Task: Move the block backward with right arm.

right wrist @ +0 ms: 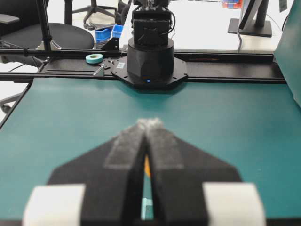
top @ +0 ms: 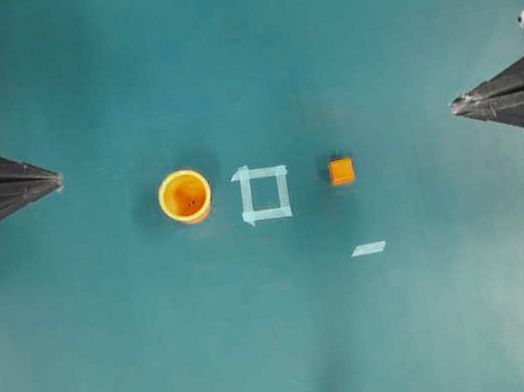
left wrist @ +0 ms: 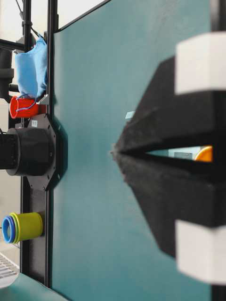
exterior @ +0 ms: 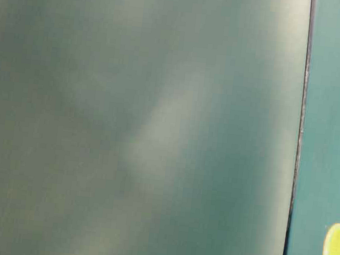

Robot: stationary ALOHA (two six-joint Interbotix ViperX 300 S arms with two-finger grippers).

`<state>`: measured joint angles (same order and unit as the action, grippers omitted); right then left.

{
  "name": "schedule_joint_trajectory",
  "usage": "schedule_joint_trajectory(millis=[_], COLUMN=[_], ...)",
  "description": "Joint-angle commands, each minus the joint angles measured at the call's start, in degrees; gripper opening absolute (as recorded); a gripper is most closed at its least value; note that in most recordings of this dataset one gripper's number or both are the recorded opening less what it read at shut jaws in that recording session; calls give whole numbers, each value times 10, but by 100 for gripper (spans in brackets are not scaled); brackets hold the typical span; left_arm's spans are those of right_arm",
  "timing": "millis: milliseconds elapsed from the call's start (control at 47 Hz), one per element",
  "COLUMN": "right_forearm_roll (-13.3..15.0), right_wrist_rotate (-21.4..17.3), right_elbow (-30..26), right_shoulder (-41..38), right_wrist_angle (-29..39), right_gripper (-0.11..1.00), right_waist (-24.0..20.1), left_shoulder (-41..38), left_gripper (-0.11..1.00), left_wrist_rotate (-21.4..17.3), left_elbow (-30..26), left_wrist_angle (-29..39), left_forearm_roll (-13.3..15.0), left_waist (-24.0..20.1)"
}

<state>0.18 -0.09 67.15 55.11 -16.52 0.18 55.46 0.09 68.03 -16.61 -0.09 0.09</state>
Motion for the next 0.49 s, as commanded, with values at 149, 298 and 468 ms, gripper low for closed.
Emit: schedule_joint_trajectory(millis=[149, 298, 468], right_forearm_roll=[-4, -4, -4], right_wrist_rotate=[-2, -4, -17], right_elbow=[-22, -26, -29], right_shoulder=[-13, -25, -33], right_wrist_angle=[13, 18, 18], right_gripper=[0, 0, 0], right_waist=[2, 4, 5], left_shoulder=[3, 3, 3], left_gripper=[0, 0, 0], left_wrist_rotate=[-5, -4, -4], left_elbow=[-25, -28, -30], left_wrist_angle=[46, 47, 47], left_forearm_roll=[-9, -9, -9], left_waist=[1, 1, 1])
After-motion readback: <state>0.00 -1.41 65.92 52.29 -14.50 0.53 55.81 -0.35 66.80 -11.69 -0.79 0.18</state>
